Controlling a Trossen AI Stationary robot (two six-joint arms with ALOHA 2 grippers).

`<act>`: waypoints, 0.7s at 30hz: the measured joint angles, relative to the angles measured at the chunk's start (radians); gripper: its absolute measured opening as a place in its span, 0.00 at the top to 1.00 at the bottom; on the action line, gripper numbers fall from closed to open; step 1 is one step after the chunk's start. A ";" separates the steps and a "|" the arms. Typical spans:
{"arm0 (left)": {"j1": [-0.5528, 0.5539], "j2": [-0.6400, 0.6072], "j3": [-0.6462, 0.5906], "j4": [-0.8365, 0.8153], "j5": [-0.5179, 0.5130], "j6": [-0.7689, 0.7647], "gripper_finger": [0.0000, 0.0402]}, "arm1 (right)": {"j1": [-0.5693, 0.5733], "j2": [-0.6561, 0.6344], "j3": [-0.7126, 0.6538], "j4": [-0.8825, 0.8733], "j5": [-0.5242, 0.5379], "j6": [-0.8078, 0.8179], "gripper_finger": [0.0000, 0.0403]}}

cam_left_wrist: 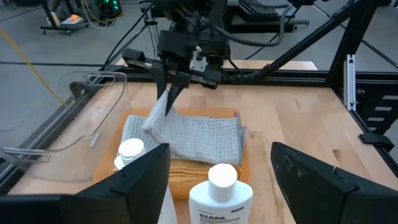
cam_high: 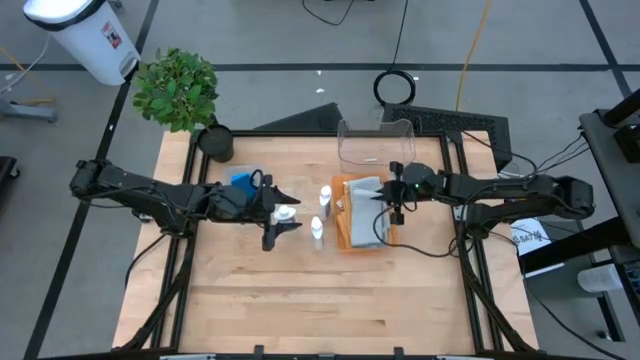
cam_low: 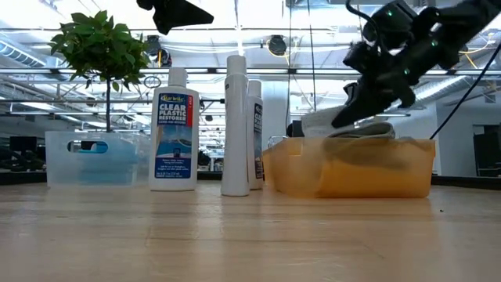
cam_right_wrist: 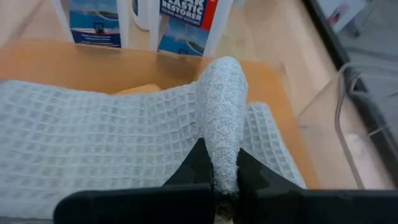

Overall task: Pick & Place Kitchen Items
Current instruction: Put the gray microfiber cloth into the orange bin

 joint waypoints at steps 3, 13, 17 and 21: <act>0.000 0.000 0.000 0.000 0.000 0.000 0.30 | -0.008 0.000 -0.058 0.108 0.000 -0.030 1.00; 0.000 0.001 0.000 0.007 0.000 0.001 0.30 | -0.020 0.037 -0.227 0.430 0.043 -0.031 1.00; 0.000 0.001 0.000 0.007 0.000 0.000 0.30 | -0.020 0.084 -0.232 0.435 0.116 -0.029 1.00; 0.000 0.001 0.000 0.007 0.000 0.000 0.30 | -0.020 0.148 -0.232 0.480 0.129 -0.028 0.99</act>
